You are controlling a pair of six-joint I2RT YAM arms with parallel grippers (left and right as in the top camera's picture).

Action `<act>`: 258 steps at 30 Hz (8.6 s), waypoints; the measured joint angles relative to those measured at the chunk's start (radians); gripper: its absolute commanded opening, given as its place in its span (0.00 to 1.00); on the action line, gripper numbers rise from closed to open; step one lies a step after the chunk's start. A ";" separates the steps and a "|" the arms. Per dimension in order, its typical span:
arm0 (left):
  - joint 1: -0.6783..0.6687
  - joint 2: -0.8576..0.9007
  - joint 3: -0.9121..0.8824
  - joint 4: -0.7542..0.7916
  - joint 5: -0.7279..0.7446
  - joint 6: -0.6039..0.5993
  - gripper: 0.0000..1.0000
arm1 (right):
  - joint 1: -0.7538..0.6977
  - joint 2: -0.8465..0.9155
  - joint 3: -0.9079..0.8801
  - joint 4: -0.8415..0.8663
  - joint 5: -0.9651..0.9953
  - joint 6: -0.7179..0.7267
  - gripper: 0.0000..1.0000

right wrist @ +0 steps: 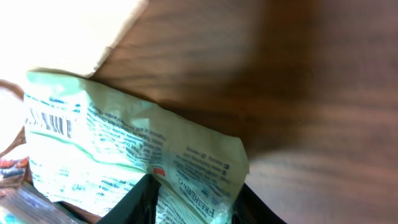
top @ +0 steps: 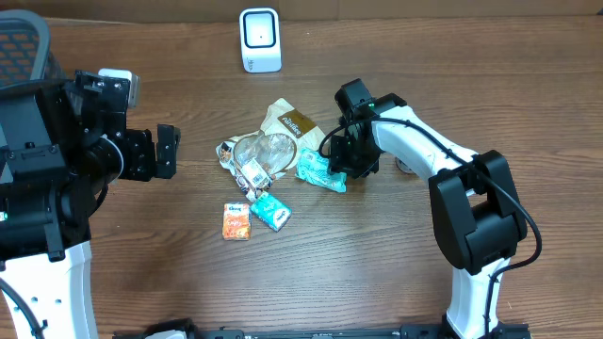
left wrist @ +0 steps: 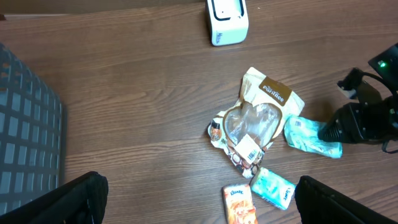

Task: Scan the item barcode
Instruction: 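Lift the mint tissue pack with the right gripper out of the pile, then hold the mint tissue pack in front of the white barcode scanner, then carry the tissue pack right and set it beside the jar, open gripper, then move the right gripper to the brown Pantry bag and grasp its top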

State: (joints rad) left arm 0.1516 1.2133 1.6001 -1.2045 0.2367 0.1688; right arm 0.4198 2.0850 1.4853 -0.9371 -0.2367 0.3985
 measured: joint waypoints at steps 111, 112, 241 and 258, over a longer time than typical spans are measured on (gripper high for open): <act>0.000 0.001 0.001 0.000 0.003 0.000 0.99 | 0.122 0.542 1.013 0.693 0.687 -1.509 0.04; 0.000 0.001 0.001 0.000 0.003 0.000 0.99 | 0.125 0.542 1.013 0.690 0.687 -1.514 0.04; 0.000 0.001 0.001 0.000 0.003 0.000 0.99 | -0.320 0.087 0.370 -0.247 0.242 -0.181 0.43; 0.000 0.001 0.001 0.000 0.003 0.000 1.00 | -0.321 0.084 0.708 -0.530 -0.009 -0.189 0.50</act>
State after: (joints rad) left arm 0.1516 1.2140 1.6009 -1.2045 0.2401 0.1688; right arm 0.0986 2.1685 2.1933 -1.4670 -0.2459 0.2092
